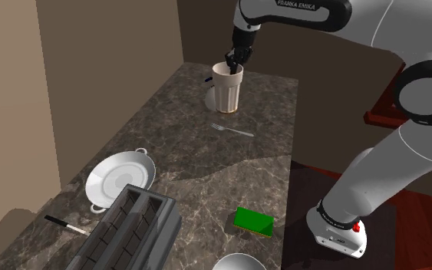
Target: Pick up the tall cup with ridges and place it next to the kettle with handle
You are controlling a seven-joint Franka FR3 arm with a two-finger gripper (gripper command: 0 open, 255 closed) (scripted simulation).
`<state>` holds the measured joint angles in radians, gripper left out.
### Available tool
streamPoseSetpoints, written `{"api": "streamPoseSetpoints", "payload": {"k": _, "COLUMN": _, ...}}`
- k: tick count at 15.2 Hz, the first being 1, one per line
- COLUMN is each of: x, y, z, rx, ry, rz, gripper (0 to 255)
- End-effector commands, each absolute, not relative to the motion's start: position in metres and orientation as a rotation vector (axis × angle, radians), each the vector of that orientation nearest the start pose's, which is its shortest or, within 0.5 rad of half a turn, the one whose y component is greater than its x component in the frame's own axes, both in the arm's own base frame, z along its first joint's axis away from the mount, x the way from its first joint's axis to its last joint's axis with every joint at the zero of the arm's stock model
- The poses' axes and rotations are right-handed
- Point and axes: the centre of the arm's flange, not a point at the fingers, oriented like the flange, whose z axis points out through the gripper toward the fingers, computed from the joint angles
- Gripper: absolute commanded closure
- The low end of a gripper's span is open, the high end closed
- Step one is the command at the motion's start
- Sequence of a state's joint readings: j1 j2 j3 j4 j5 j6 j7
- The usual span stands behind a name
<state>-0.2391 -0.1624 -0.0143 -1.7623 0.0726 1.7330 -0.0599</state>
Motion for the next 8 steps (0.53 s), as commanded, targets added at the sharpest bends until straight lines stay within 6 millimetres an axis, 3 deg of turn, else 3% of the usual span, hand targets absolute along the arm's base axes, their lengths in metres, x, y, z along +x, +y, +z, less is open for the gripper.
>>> {"api": "streamPoseSetpoints", "payload": {"k": 1, "x": 0.499, "y": -0.151, "z": 0.633, "rx": -3.066, "ry": 0.306, "rz": -0.222, "gripper": 255}}
{"api": "streamPoseSetpoints", "payload": {"k": 8, "x": 0.488, "y": -0.243, "z": 0.633, "rx": -3.066, "ry": 0.306, "rz": -0.222, "gripper": 255}}
